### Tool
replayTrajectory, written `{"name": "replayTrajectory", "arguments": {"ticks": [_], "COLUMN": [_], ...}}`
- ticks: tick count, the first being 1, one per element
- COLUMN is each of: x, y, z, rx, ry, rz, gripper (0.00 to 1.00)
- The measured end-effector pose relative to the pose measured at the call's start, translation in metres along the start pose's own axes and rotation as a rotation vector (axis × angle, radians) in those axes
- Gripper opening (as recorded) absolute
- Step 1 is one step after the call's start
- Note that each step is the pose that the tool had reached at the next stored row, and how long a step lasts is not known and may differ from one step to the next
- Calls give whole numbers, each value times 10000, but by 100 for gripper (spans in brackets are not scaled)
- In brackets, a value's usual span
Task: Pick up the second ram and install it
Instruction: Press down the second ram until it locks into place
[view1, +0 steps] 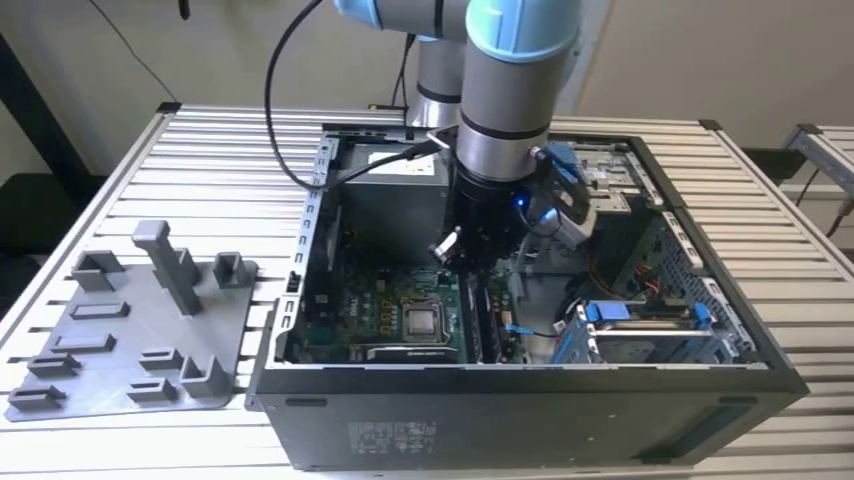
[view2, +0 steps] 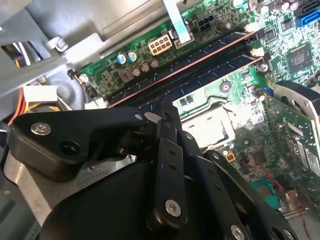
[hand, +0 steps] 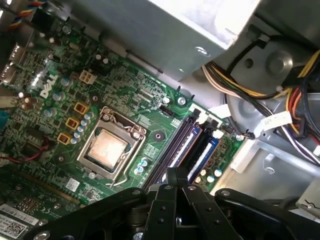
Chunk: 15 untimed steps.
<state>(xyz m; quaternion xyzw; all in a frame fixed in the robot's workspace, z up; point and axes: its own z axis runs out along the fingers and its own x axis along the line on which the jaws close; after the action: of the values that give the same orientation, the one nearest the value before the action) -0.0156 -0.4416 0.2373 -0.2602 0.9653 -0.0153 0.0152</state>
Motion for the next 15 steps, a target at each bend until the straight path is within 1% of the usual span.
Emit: {"name": "replayTrajectory", "arguments": {"ticks": [4, 15], "x": [12, 13], "y": [7, 8], "z": [1, 3], "rx": [-7, -14], "ry": [-20, -151], "rz": [-464, -2401], "gripper": [11, 11]}}
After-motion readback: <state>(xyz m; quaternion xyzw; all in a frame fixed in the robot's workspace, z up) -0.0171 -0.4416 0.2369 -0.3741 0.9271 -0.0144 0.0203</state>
